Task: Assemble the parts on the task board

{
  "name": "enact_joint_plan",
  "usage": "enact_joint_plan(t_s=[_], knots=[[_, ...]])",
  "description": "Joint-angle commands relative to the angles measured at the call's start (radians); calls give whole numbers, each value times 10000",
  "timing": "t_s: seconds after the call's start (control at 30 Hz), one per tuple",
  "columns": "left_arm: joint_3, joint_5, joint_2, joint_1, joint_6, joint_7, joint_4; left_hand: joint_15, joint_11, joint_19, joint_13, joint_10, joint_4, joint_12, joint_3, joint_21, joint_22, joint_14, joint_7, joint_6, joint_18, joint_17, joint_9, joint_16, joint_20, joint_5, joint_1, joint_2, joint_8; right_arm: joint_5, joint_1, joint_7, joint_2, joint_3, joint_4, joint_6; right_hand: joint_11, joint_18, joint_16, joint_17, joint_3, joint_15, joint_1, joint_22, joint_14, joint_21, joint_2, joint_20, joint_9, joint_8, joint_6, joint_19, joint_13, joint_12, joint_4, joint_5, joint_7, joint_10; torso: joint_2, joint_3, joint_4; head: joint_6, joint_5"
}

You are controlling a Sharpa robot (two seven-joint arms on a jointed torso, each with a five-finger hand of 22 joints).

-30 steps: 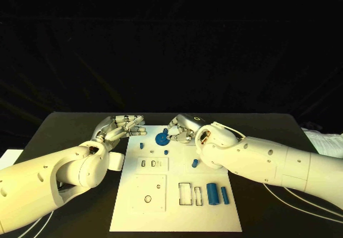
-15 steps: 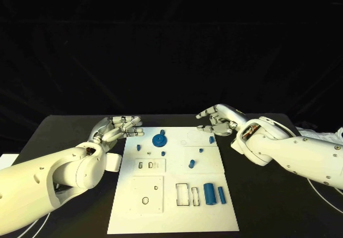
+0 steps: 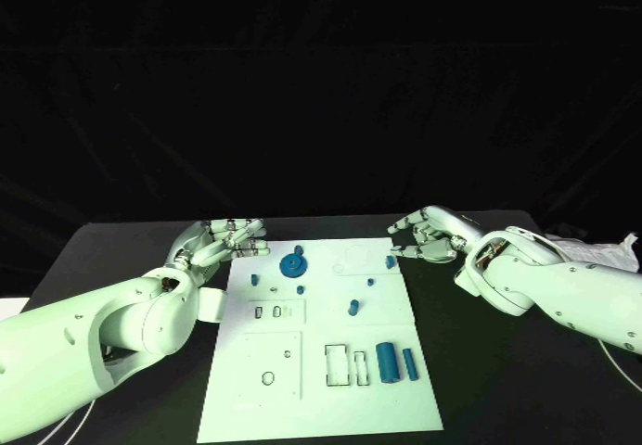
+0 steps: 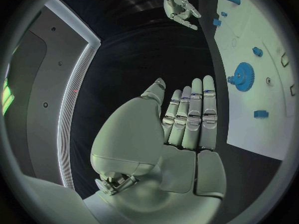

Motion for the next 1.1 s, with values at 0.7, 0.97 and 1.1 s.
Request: enact_joint_plan(t_s=[0.7, 0.97, 1.1], knots=[[3, 39, 62, -8, 247, 96, -44, 11, 1, -92, -1, -53, -55, -43, -8, -48, -9, -60, 20, 2, 82, 9, -3, -54, -6, -23, 64, 34, -63, -705, -543, -61, 578, 2, -1034, 888, 8, -107, -62, 1922, -193, 7, 33, -64, 866, -79, -98, 8, -26, -89, -21, -122, -85, -111, -13, -257, -24, -134, 2, -15, -2, -137, 41], [3, 39, 67, -9, 253, 89, -48, 11, 1, -92, -1, -53, -55, -43, -8, -48, -9, -60, 20, 2, 82, 9, -3, -54, -6, -23, 64, 34, -63, -712, -621, -166, 798, 4, -1304, 763, 0, -112, -66, 1919, -163, 2, 121, -36, 866, -65, 73, 5, -13, -57, 37, -102, -35, -46, -20, -309, -28, -73, -6, -23, 17, -176, -46], [3, 39, 59, -9, 251, 83, -54, 11, 1, -92, -1, -53, -55, -43, -8, -48, -9, -60, 20, 2, 82, 9, -3, -54, -6, -23, 64, 34, -63, -665, -642, -136, 895, 4, -1422, 756, -8, -113, -67, 1921, -121, -4, 179, -33, 867, -62, 204, 2, 0, -25, 116, -96, -31, -37, -24, -342, -33, -57, -6, -21, 18, -186, -30]])
